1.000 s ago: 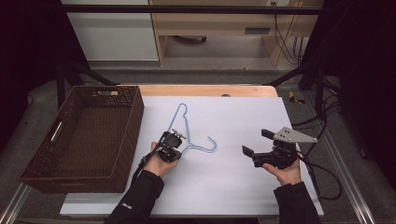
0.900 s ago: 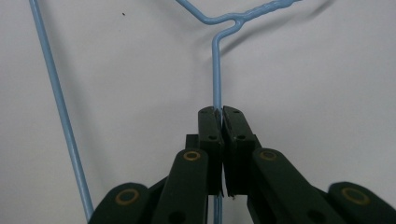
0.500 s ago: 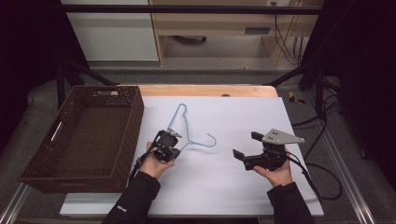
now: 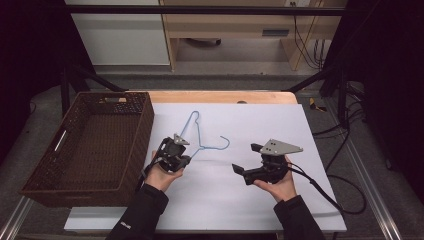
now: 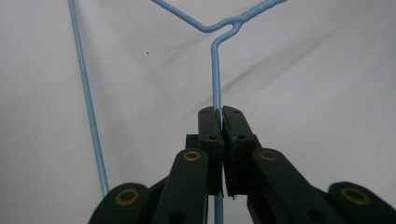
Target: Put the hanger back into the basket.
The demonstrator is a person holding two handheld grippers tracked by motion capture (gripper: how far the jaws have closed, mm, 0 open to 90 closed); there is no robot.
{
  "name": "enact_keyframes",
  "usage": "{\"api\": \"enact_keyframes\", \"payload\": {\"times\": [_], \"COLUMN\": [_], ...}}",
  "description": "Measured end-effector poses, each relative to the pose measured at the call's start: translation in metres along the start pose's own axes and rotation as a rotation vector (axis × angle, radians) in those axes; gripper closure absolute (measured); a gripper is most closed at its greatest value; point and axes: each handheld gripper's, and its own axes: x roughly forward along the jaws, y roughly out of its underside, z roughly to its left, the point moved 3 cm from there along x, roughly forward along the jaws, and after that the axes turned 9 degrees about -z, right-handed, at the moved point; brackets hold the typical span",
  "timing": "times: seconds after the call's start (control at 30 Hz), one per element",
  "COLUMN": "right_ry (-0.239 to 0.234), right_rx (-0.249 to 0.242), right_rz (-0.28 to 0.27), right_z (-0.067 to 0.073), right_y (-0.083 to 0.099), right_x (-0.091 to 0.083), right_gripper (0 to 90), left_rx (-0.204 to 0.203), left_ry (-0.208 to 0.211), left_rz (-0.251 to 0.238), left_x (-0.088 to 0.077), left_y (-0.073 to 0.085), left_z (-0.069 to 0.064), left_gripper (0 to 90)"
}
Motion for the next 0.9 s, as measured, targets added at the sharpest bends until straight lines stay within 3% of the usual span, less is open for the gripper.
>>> {"api": "enact_keyframes", "payload": {"times": [0.23,0.5,0.9], "right_ry": [-0.009,-0.020,-0.038], "right_rx": [0.006,0.038,0.067], "right_rz": [0.002,-0.005,0.029], "right_z": [0.004,0.005,0.009], "right_y": [0.000,0.003,0.012], "right_x": [0.008,0.020,0.048], "right_gripper": [5.6,6.7,8.4], "left_rx": [-0.005,-0.012,-0.015], "left_ry": [-0.002,0.008,0.013], "left_rz": [-0.041,-0.042,-0.056], "left_x": [-0.005,-0.007,-0.009], "left_y": [0.000,0.001,0.001], "left_z": [0.002,0.004,0.006], "left_gripper": [87.1,87.1,87.1]}}
